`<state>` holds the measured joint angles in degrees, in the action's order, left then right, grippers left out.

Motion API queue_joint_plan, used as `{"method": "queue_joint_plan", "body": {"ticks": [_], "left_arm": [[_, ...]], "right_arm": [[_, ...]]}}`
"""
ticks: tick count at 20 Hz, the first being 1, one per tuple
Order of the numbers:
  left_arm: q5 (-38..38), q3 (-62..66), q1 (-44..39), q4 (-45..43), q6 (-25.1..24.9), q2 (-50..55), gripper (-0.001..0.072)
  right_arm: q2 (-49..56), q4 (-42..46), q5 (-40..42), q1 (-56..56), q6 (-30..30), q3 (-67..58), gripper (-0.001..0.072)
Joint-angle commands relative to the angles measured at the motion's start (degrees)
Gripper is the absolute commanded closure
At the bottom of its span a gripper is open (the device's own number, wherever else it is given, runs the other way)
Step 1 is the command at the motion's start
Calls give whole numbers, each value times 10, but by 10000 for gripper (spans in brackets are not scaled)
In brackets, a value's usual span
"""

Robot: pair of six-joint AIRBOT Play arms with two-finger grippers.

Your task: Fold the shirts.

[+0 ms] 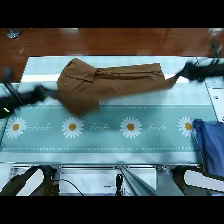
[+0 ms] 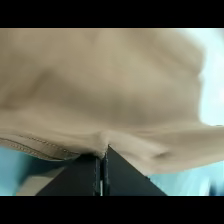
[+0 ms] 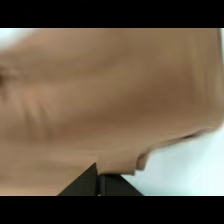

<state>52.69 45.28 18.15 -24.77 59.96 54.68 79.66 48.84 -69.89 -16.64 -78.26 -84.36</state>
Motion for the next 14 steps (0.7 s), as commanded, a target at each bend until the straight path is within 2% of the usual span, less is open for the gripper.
{"method": "queue_joint_plan", "body": {"ticks": [1, 3, 4, 7, 9, 11, 14], "left_arm": [[-5, 219, -1, 18, 28, -22, 684], [11, 325, -1, 13, 51, -31, 685], [23, 372, -1, -13, 65, -41, 685], [96, 482, 2, -189, 168, -82, 685], [147, 529, 2, -309, 211, -125, 685], [188, 556, 2, -402, 235, -172, 684], [231, 561, 2, -493, 253, -243, 684]], "right_arm": [[1, 80, -119, 3, -69, -296, 684], [-19, 97, -193, 3, -82, -393, 685], [-52, 99, -194, 3, -82, -392, 685], [-181, 149, -193, 3, -82, -348, 685], [-256, 197, -211, 3, -92, -322, 684], [-312, 224, -235, 3, -104, -305, 685], [-371, 226, -245, 4, -109, -304, 684]]}}
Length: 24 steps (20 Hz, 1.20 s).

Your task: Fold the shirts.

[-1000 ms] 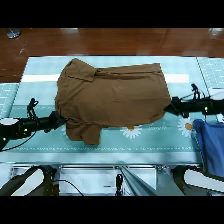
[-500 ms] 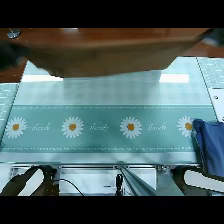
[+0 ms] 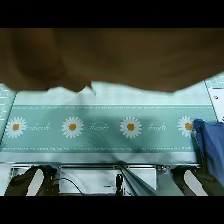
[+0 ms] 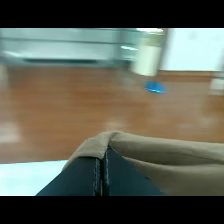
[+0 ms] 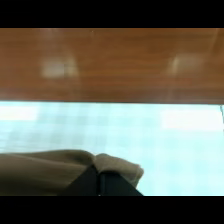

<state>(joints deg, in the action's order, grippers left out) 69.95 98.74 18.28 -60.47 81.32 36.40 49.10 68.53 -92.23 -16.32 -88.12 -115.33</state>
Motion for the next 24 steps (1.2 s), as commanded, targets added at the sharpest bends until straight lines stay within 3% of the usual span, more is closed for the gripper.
{"method": "queue_joint_plan", "body": {"ticks": [1, 6, 9, 12, 15, 19, 24], "left_arm": [[72, 26, 0, -157, 48, -76, 685], [98, 13, 0, -173, 60, -87, 684], [98, -54, 0, -154, 64, -60, 685], [82, -157, 0, -77, 45, -7, 684], [16, -253, -17, -61, 34, 85, 684], [-118, -283, -77, -61, 34, 259, 684], [-296, -251, -146, -52, 108, 451, 684]], "right_arm": [[-76, 30, -22, 1, -10, 6, 684], [-84, 34, -37, 1, -13, 31, 684], [-83, 34, -16, 1, -10, 135, 684], [-70, 19, 59, 1, 4, 282, 684], [-11, -51, 168, 1, 73, 392, 684], [164, -140, 255, 1, 139, 416, 684], [384, -259, 406, 1, 158, 344, 684]]}}
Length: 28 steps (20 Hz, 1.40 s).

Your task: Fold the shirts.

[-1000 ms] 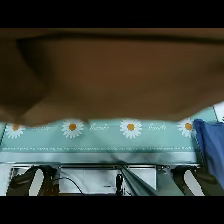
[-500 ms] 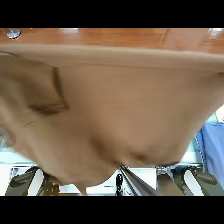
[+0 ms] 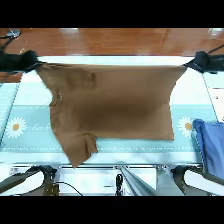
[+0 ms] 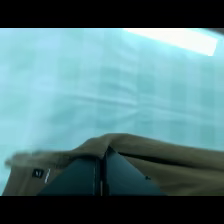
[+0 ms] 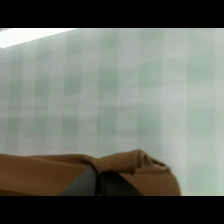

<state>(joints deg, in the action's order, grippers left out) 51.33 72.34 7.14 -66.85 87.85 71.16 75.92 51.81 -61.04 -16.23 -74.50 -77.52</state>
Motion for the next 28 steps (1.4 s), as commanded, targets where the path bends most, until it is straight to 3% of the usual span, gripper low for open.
{"method": "queue_joint_plan", "body": {"ticks": [1, 5, 7, 12, 15, 20, 21, 22, 23, 24, 26, 28], "left_arm": [[-113, 27, -38, 31, 63, 132, 683], [-83, 45, -38, 89, 69, 176, 683], [-19, 45, -32, 88, 26, 174, 683], [147, 44, 15, 86, -18, 186, 682], [158, 22, 15, 86, -19, 203, 682], [162, 13, 18, 87, -18, 236, 682], [172, 13, 18, 89, -17, 238, 672], [186, 14, 18, 88, -17, 238, 467], [214, 22, 21, 85, -17, 238, 41], [241, 32, 27, 76, -17, 237, 5], [305, 46, 49, 58, -20, 224, 5], [334, 21, 75, 23, -25, 183, 5]], "right_arm": [[154, -104, 90, 0, 19, -69, 684], [241, -103, 20, -5, -18, -161, 684], [242, -94, -37, -10, -15, -165, 684], [243, -40, -151, -33, -6, -146, 684], [244, 19, -158, -26, -13, -90, 684], [258, 18, -143, -5, 0, -46, 683], [258, 16, -136, -5, -9, -46, 635], [257, 11, -134, -5, -27, -48, 332], [257, 10, -150, -11, -33, -57, 81], [257, 10, -174, -19, -35, -71, 87], [239, 20, -236, -46, -27, -97, 88], [189, 69, -245, -79, -15, -90, 89]]}}
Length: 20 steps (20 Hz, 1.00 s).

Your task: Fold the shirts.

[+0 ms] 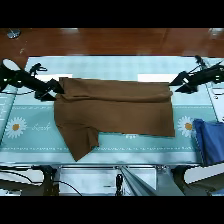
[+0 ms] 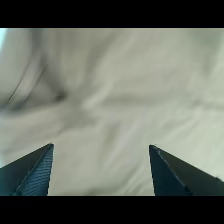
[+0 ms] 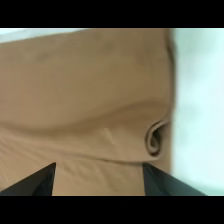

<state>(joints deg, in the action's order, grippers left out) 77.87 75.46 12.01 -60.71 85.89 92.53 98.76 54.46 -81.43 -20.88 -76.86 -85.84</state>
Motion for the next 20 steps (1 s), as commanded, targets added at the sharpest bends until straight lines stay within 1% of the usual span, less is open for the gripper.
{"method": "queue_joint_plan", "body": {"ticks": [1, 2, 4, 5, 6, 8, 10, 11, 13, 14, 16, 17, 20], "left_arm": [[66, -48, 39, -58, -15, -66, 5], [56, -96, 52, -80, -17, -103, 5], [22, -215, 89, -99, -27, -178, 5], [5, -275, 113, -96, -30, -214, 5], [-10, -324, 136, -81, -39, -244, 5], [-59, -418, 172, 10, -79, -299, 5], [-92, -481, 172, 86, -113, -321, 5], [-106, -506, 167, 121, -120, -320, 5], [-134, -536, 150, 198, -172, -318, 5], [-145, -544, 137, 222, -187, -317, 5], [-159, -554, 92, 226, -192, -315, 5], [-163, -556, 74, 219, -192, -313, 6], [-164, -556, 46, 209, -192, -311, 5]], "right_arm": [[-74, 56, -18, -49, 12, 15, 89], [-120, 54, 25, -66, 12, 61, 89], [-221, 37, 118, -76, 11, 198, 89], [-267, 20, 146, -75, 14, 266, 89], [-312, -12, 162, -70, 33, 334, 89], [-377, -83, 194, -59, 64, 436, 89], [-407, -148, 197, -58, 89, 489, 89], [-413, -163, 191, -58, 98, 497, 89], [-414, -167, 181, -58, 97, 498, 89], [-414, -169, 182, -59, 97, 498, 89], [-413, -154, 199, -72, 96, 485, 89], [-413, -131, 199, -101, 85, 465, 89], [-413, -60, 156, -212, 54, 416, 89]]}}
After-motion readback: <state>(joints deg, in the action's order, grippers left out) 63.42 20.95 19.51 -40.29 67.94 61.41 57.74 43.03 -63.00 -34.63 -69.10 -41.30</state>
